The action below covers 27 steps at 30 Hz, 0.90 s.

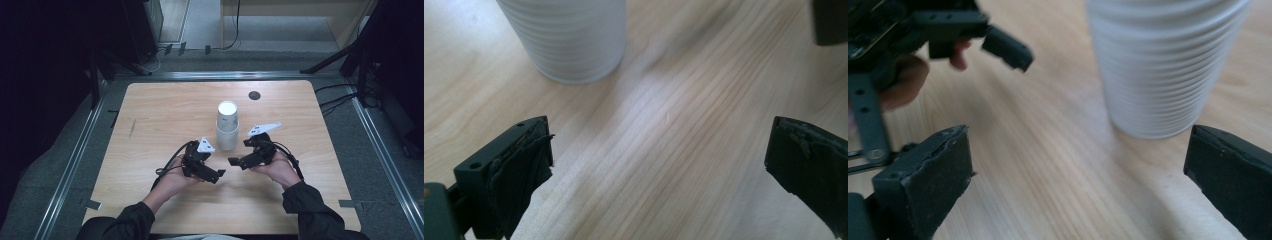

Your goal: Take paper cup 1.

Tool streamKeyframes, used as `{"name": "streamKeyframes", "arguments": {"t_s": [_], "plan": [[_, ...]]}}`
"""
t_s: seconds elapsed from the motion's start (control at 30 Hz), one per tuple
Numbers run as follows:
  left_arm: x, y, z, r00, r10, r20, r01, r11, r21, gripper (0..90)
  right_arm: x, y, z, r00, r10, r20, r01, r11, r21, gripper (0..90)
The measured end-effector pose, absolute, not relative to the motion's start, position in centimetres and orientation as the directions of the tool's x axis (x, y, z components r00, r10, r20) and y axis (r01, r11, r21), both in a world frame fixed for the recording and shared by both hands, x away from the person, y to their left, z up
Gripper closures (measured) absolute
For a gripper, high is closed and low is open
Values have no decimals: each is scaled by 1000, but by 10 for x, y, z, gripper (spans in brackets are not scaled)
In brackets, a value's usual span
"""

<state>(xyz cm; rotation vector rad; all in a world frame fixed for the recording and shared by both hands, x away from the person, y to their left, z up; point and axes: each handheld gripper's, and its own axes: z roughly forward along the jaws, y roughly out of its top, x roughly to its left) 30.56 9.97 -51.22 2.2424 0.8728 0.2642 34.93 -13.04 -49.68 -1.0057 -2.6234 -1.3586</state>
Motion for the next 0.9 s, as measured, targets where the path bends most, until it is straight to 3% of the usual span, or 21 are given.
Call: {"name": "streamKeyframes", "arguments": {"t_s": [0.1, 0.13, 0.17, 0.23, 0.27, 0.33, 0.47, 0.63, 0.77, 0.9], "plan": [[304, 110, -496, 747, 655, -110, 515, -467, 719, 2, 350, -136, -489, -789, 542, 289, 537, 382, 752, 34], [304, 110, -496, 747, 655, -110, 515, -467, 719, 55, 350, -136, -489, -789, 542, 289, 537, 382, 752, 34], [303, 114, -491, 738, 665, -115, 520, -451, 725, 55, 350, -137, -488, -795, 528, 299, 536, 379, 754, 100], [302, 121, -484, 728, 666, -162, 538, -409, 737, 170, 349, -142, -479, -801, 496, 336, 534, 336, 776, 178], [302, 125, -482, 722, 669, -176, 548, -398, 736, 170, 349, -142, -479, -801, 496, 336, 534, 336, 776, 178], [302, 131, -478, 711, 682, -168, 557, -401, 728, 210, 345, -144, -472, -823, 491, 285, 483, 339, 808, 302], [300, 143, -475, 700, 694, -171, 570, -398, 719, 354, 337, -147, -467, -862, 474, 179, 392, 401, 828, 422], [294, 149, -473, 702, 699, -132, 541, -404, 738, 438, 336, -150, -468, -844, 492, 215, 437, 395, 808, 441], [294, 149, -474, 706, 698, -123, 524, -398, 753, 434, 336, -151, -468, -834, 532, 146, 434, 470, 769, 440], [295, 151, -471, 718, 686, -120, 521, -414, 746, 408, 336, -151, -463, -831, 534, 157, 448, 473, 759, 434]]}}
